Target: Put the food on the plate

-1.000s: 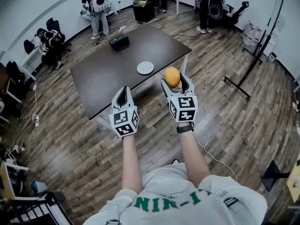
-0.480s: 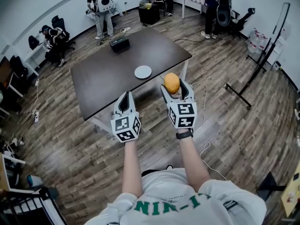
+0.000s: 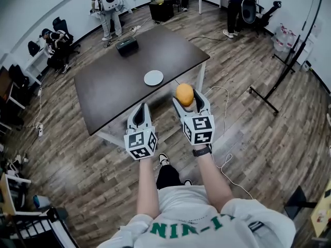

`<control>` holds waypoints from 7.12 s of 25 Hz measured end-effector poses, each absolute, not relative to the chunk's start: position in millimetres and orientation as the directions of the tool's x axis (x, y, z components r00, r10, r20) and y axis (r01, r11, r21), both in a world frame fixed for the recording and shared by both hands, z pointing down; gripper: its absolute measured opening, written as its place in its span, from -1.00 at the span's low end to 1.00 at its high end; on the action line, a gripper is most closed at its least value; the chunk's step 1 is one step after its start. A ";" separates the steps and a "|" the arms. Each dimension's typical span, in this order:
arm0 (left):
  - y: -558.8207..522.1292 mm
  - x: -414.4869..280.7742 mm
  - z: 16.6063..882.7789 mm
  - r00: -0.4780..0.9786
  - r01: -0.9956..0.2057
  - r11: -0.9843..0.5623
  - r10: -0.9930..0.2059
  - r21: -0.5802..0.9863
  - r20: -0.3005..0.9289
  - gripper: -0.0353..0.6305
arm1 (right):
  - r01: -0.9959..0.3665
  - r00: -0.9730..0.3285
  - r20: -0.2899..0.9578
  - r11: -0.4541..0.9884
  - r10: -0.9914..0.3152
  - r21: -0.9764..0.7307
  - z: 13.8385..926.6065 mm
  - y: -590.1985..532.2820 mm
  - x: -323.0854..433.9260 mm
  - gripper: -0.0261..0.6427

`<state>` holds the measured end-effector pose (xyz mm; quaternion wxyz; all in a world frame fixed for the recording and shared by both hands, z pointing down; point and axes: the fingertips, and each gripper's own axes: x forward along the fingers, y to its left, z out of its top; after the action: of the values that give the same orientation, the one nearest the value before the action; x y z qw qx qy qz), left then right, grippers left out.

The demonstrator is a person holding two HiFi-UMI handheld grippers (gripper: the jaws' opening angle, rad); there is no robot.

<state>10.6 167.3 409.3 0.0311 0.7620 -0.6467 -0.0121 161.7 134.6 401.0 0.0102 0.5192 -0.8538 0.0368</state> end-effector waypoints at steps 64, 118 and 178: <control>-428.5 -198.0 495.3 0.208 -0.965 -0.175 -0.964 0.194 0.167 -0.87 | -0.724 -0.637 0.474 0.683 -0.607 -0.099 547.2 -445.0 -99.4 0.08; -431.0 -212.7 605.9 0.142 -0.962 -0.040 -0.920 0.272 0.365 -0.87 | -0.651 -0.518 0.827 0.728 -0.218 -0.216 802.6 -378.2 -107.1 0.49; -472.6 -192.1 393.9 0.088 -0.996 -0.085 -0.993 0.033 0.080 -0.87 | -0.737 -0.674 0.072 0.675 -0.735 -0.014 384.7 -509.9 -60.6 -0.74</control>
<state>-192.1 -472.6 393.9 0.0394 0.7365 -0.6751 0.0185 -60.6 -509.9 384.7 0.0303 0.4023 -0.9148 0.0208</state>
